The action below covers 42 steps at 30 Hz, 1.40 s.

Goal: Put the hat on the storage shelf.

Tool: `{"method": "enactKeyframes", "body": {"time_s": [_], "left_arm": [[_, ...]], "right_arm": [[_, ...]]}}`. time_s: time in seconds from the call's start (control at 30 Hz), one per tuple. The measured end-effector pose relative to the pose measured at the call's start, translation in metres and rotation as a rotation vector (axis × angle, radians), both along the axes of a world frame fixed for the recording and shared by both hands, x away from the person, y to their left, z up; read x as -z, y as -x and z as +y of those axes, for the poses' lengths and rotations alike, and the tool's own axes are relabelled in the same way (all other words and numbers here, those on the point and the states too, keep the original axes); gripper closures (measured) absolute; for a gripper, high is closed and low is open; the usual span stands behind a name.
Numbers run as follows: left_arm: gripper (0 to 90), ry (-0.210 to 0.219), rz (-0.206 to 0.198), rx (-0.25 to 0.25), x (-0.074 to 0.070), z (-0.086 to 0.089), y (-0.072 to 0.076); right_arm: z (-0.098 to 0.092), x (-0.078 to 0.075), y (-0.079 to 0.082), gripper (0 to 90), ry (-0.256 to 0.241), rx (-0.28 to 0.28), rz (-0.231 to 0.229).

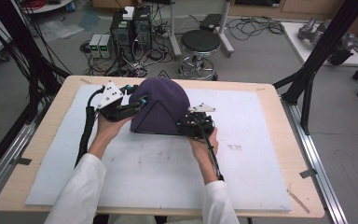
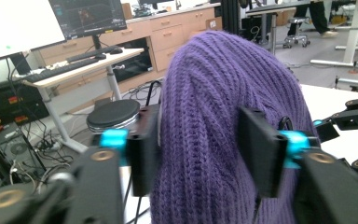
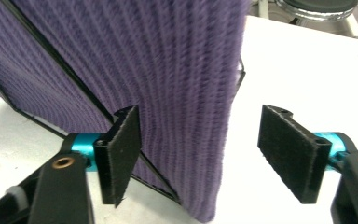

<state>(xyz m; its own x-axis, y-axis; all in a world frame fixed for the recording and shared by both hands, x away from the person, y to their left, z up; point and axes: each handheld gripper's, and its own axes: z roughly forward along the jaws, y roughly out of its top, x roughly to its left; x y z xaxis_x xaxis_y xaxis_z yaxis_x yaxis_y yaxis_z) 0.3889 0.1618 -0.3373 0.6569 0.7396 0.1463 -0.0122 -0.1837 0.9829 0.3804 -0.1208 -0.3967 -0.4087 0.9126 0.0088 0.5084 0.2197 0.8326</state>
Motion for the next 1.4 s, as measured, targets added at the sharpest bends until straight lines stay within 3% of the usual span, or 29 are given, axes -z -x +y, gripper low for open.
{"method": "enactKeyframes", "body": {"time_s": [0.13,0.27,0.47,0.8,0.87,1.03,1.13,1.27,1.4], "left_arm": [[25.5,0.036,0.030,-0.024,-0.001,0.004,-0.002],[18.2,0.039,0.034,-0.051,-0.002,0.006,-0.001],[17.3,0.060,-0.004,-0.058,-0.010,0.009,0.007],[16.6,0.078,-0.031,-0.068,-0.017,0.017,0.015],[16.4,0.083,-0.038,-0.071,-0.017,0.019,0.018],[16.2,0.092,-0.055,-0.099,-0.016,0.026,0.024],[16.5,0.104,-0.032,-0.105,-0.016,0.034,0.027],[16.8,0.102,-0.063,-0.125,-0.014,0.043,0.037],[17.3,0.110,-0.081,-0.152,-0.012,0.053,0.047]], "right_arm": [[-0.008,-0.006,0.002,19.3,-0.033,0.020,-0.037],[-0.014,-0.012,0.006,12.4,-0.032,0.050,-0.098],[-0.034,-0.025,0.012,11.6,-0.112,0.090,-0.186],[-0.072,-0.043,0.025,11.6,-0.189,0.164,-0.321],[-0.079,-0.046,0.030,11.7,-0.178,0.165,-0.359],[-0.096,-0.053,0.041,11.7,-0.190,0.172,-0.405],[-0.105,-0.057,0.048,11.6,-0.186,0.190,-0.423],[-0.117,-0.063,0.060,11.6,-0.194,0.201,-0.453],[-0.127,-0.059,0.070,11.7,-0.188,0.195,-0.488]]}}
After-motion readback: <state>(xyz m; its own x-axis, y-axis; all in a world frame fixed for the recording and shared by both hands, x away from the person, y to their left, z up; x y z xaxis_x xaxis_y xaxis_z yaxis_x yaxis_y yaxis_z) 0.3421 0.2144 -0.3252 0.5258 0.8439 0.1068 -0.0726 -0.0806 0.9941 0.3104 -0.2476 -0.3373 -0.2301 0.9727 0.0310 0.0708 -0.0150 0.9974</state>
